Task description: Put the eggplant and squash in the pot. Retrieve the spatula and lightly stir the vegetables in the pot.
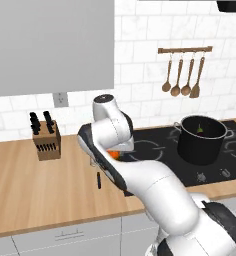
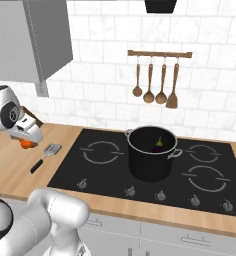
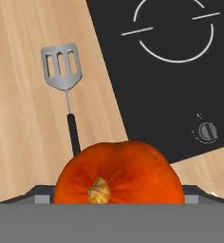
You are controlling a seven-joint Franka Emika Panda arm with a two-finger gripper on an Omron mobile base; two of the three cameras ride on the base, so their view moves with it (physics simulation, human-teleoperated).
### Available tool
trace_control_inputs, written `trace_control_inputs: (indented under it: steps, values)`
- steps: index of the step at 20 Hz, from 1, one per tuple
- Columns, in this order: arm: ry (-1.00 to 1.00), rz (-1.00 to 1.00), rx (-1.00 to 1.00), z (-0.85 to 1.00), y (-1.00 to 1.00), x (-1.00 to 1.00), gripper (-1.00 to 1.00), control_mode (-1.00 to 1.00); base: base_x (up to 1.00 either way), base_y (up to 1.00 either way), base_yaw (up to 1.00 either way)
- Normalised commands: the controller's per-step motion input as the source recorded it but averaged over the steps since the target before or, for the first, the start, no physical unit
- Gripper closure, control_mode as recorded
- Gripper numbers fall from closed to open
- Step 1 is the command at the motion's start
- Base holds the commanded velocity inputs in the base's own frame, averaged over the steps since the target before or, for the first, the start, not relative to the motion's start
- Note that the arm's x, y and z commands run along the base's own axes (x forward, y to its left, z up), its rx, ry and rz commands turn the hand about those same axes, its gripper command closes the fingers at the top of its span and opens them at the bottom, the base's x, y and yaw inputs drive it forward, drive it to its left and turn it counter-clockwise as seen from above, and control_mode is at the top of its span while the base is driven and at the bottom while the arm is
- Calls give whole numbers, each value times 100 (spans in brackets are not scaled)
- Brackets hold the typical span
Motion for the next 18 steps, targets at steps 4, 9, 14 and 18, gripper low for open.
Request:
trace_control_inputs:
  steps: [4, 9, 14, 18]
  values:
    - [6, -28, 0, 38, -100, 0, 100, -100, 0, 0, 0]
    - [7, -29, 0, 23, -100, 2, 100, -100, 0, 0, 0]
    - [10, -29, -1, 14, -100, 18, 100, -100, 0, 0, 0]
    - [8, -26, -1, 17, -100, 34, 100, -100, 0, 0, 0]
